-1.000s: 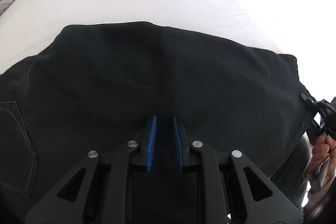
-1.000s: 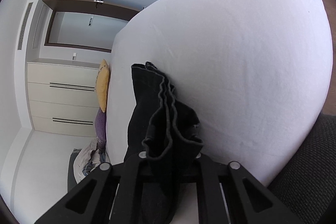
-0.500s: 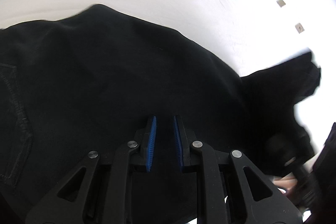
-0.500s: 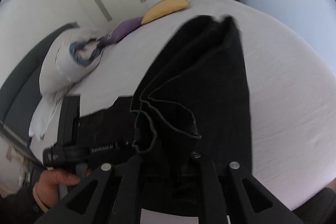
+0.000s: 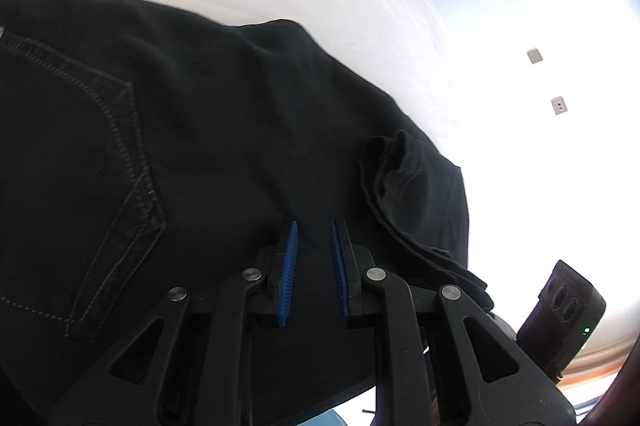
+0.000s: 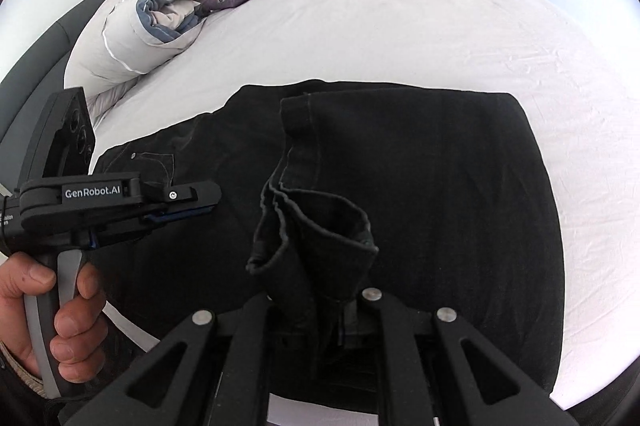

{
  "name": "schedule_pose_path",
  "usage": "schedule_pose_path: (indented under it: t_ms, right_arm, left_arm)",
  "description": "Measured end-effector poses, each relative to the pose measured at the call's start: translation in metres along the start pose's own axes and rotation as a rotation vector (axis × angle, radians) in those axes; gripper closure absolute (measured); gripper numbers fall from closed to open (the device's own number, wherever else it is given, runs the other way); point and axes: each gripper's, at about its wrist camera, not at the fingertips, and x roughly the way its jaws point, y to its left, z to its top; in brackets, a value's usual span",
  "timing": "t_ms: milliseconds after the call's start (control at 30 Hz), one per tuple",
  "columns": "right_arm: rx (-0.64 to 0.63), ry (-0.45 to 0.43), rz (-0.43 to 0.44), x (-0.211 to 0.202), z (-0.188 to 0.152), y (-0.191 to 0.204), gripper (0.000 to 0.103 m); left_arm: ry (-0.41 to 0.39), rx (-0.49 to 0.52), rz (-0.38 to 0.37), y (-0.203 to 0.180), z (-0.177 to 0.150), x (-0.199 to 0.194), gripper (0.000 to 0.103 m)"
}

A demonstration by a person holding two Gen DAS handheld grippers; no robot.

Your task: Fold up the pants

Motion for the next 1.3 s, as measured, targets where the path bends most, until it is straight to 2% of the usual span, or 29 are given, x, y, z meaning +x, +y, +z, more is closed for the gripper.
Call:
schedule_pose_path:
  t_ms: [133,267,300,367,400,433,600,700,767,800,833,900,933,1000,1100,1300]
  right_arm:
    - [0.005,-0.008,-0.001,-0.001,-0.002,-0.002,0.094]
    - [-0.017,-0.031,-0.021,-0.005,0.0,0.006,0.094]
    - [-0.027,-0.04,-0.028,-0.007,0.001,0.009,0.094]
    - [-0.057,-0.057,-0.051,-0.012,0.001,0.016,0.093]
    - [-0.07,-0.064,-0.06,-0.014,0.002,0.019,0.093]
    - [-0.075,-0.067,-0.062,-0.015,0.002,0.022,0.093]
    - [-0.106,-0.084,-0.087,-0.018,0.002,0.032,0.092]
    - [-0.115,-0.092,-0.099,-0.021,0.003,0.034,0.092]
    - [-0.129,-0.101,-0.104,-0.022,0.004,0.039,0.092]
    - [-0.129,-0.102,-0.102,-0.023,0.005,0.041,0.091]
    - [-0.128,-0.102,-0.098,-0.024,0.005,0.043,0.091]
    - [-0.134,-0.101,-0.087,-0.025,0.004,0.048,0.09]
    - [-0.142,-0.1,-0.084,-0.025,0.004,0.052,0.09]
    - [-0.156,-0.099,-0.074,-0.025,0.004,0.058,0.089]
    - [-0.169,-0.098,-0.044,-0.023,0.004,0.064,0.088]
    - [-0.215,-0.095,0.038,-0.014,0.009,0.087,0.088]
  left_arm:
    - [0.046,-0.007,-0.046,-0.009,0.013,0.002,0.087]
    - [0.103,-0.034,-0.085,-0.019,0.019,0.023,0.086]
    - [0.107,-0.051,-0.108,-0.021,0.021,0.025,0.08]
    - [0.115,-0.1,-0.15,-0.024,0.019,0.031,0.045]
    - [0.101,-0.122,-0.17,-0.024,0.021,0.029,0.023]
    - [0.083,-0.129,-0.178,-0.025,0.023,0.026,0.019]
    - [0.1,-0.148,-0.229,-0.033,0.038,0.032,0.019]
    - [0.114,-0.132,-0.209,-0.037,0.04,0.037,0.019]
    - [0.132,-0.127,-0.2,-0.039,0.041,0.044,0.021]
    - [0.147,-0.125,-0.2,-0.04,0.04,0.049,0.028]
    - [0.169,-0.119,-0.211,-0.042,0.041,0.054,0.05]
    - [0.216,-0.106,-0.214,-0.047,0.042,0.067,0.08]
    - [0.219,-0.088,-0.198,-0.051,0.035,0.065,0.083]
    - [0.204,-0.043,-0.169,-0.054,0.039,0.062,0.097]
    - [0.197,0.013,-0.155,-0.054,0.047,0.055,0.098]
    - [0.203,0.099,-0.076,-0.044,0.06,0.046,0.098]
